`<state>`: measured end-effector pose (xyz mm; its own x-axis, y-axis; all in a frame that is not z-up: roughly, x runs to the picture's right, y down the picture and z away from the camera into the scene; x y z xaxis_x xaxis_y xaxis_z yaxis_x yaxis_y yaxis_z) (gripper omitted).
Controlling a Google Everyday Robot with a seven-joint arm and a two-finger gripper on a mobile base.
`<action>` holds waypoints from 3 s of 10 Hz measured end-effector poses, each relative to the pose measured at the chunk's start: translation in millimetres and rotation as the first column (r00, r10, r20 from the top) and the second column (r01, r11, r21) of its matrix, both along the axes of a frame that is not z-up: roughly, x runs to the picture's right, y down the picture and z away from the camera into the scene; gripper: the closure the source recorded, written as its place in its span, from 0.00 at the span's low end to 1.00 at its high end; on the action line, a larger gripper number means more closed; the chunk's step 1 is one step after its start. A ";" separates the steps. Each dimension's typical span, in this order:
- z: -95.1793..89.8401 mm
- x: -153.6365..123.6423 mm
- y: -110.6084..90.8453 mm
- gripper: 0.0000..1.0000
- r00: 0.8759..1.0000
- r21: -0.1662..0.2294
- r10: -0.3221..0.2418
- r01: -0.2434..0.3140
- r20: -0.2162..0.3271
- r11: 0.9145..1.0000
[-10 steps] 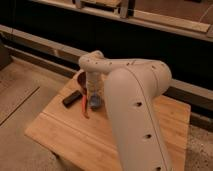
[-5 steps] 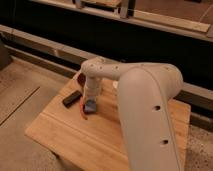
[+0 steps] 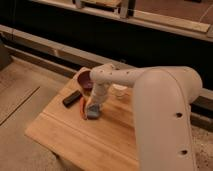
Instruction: Wipe the white sponge on the table
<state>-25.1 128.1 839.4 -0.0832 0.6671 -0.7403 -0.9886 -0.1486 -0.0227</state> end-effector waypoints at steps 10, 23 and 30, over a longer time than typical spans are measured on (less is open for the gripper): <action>5.7 90.5 -27.3 1.00 0.969 -0.020 -0.038 0.034 -0.243 0.999; 10.6 13.9 -45.9 0.55 0.984 0.047 -0.158 0.162 -0.081 0.986; 7.9 16.0 -48.6 0.20 0.989 0.056 -0.135 0.139 -0.067 0.989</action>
